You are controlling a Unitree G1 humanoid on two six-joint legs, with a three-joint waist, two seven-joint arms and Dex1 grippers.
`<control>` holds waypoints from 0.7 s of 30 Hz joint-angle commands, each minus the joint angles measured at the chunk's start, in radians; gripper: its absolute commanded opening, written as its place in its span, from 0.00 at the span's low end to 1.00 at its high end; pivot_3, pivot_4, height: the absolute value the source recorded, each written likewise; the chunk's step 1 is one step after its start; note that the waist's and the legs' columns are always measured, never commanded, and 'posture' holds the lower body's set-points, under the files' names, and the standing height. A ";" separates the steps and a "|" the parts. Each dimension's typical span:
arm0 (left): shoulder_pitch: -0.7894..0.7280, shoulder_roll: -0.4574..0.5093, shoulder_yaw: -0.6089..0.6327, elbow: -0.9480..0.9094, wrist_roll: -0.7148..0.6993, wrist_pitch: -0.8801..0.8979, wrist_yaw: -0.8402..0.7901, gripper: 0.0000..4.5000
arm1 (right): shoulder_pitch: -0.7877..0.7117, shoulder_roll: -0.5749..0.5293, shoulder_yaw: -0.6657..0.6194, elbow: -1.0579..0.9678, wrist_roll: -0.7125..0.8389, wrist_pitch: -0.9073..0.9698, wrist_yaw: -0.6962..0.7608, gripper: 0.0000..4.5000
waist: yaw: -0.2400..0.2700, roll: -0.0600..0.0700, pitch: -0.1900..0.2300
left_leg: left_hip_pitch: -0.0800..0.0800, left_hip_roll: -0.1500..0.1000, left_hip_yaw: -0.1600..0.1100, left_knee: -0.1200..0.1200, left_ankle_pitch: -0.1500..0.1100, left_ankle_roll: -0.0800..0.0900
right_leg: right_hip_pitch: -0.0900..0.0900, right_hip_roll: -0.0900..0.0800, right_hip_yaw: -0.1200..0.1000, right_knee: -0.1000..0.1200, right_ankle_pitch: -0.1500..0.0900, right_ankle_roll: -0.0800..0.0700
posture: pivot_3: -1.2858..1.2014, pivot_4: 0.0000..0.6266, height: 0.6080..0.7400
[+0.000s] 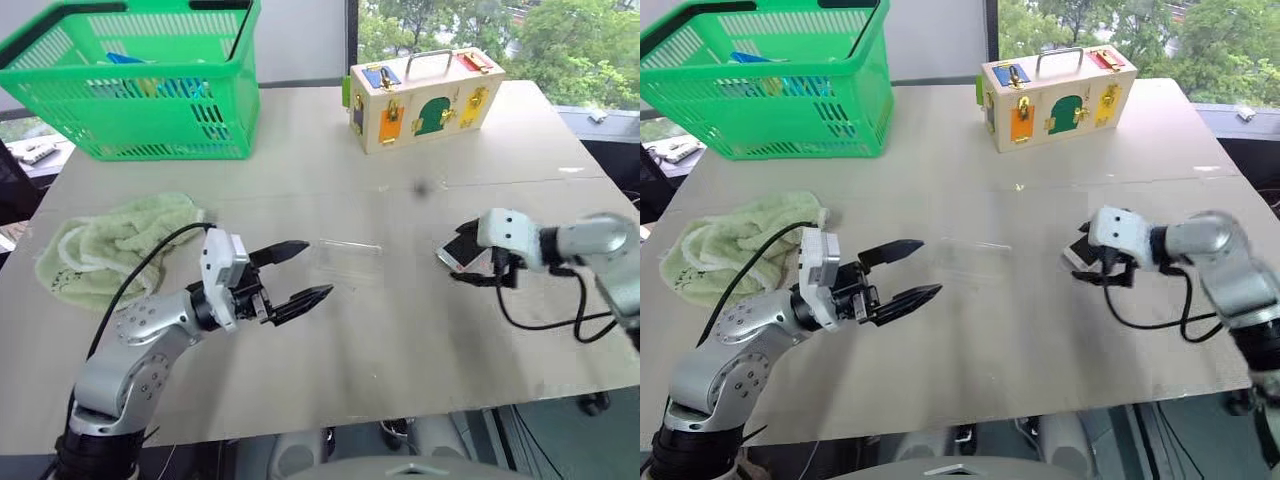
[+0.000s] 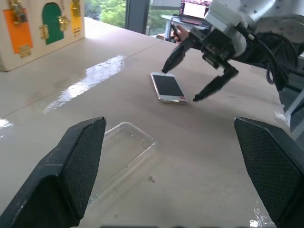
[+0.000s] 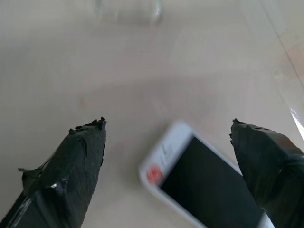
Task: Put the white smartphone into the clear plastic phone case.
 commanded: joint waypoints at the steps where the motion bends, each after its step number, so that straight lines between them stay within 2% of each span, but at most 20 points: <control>1: -0.024 0.005 0.002 0.005 0.001 -0.019 -0.015 1.00 | -0.128 -0.002 0.090 0.212 -0.093 -0.237 0.146 0.99 | -0.003 0.000 0.000 | 0.000 0.000 0.000 0.000 0.000 0.000 | 0.000 0.000 0.000 0.000 0.000 0.000 | 0.52 0.24 1.00; 7: -0.025 0.013 0.014 0.004 0.002 -0.018 -0.026 1.00 | -0.390 0.124 0.247 0.681 -0.300 -0.633 0.165 0.99 | -0.025 0.000 0.000 | 0.000 0.000 0.000 0.000 0.000 0.000 | -0.001 0.003 0.001 0.002 0.000 -0.001 | 0.52 0.24 1.00; 13: 0.015 0.012 0.027 -0.030 0.004 -0.020 -0.008 1.00 | -0.548 0.217 0.335 0.993 -0.462 -0.821 0.036 0.99 | -0.043 -0.006 -0.002 | 0.004 0.002 0.005 0.005 0.000 0.000 | 0.002 0.002 0.007 0.003 0.002 -0.002 | 0.52 0.24 1.00; 16: 0.031 0.009 0.030 -0.044 0.006 -0.022 0.002 1.00 | -0.588 0.253 0.337 1.088 -0.482 -0.826 0.003 0.99 | -0.047 -0.006 -0.002 | 0.006 0.003 0.005 0.010 0.001 0.001 | 0.005 -0.001 0.006 0.003 0.001 -0.002 | 0.52 0.24 1.00; 21: 0.057 0.004 0.037 -0.068 0.005 -0.026 0.027 1.00 | -0.600 0.311 0.167 1.154 -0.299 -0.615 0.137 0.99 | -0.048 -0.003 -0.001 | 0.009 0.004 0.007 0.010 0.001 0.001 | 0.009 -0.016 0.000 -0.004 0.001 -0.002 | 0.52 0.24 1.00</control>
